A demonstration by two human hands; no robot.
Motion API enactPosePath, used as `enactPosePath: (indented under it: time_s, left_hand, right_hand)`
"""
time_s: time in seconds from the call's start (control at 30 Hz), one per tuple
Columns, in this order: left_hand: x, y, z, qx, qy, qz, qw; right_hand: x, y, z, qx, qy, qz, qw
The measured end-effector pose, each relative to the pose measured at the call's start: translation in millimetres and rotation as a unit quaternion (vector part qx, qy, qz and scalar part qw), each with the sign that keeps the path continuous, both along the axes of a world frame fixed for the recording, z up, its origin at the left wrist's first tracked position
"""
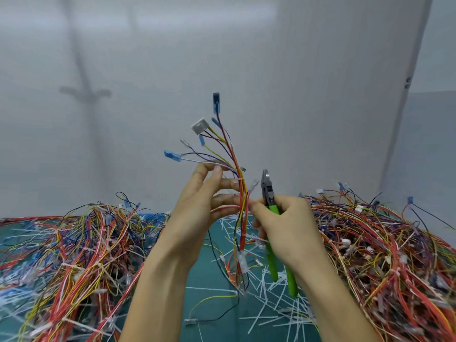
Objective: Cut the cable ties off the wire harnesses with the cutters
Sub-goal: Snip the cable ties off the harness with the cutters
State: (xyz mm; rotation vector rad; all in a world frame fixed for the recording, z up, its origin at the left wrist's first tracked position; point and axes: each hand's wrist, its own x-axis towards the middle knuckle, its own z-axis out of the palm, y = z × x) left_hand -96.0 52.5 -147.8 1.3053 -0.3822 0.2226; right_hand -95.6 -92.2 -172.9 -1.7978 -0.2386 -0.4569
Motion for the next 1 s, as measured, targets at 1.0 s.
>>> enactPosePath:
  time_s: [1.0]
  left_hand:
    - [-3.9, -18.3, -4.3, 0.079, 0.121, -0.05, 0.988]
  right_hand:
    - [-1.1, -9.3, 9.0, 0.156, -0.108, 0.016, 0.982]
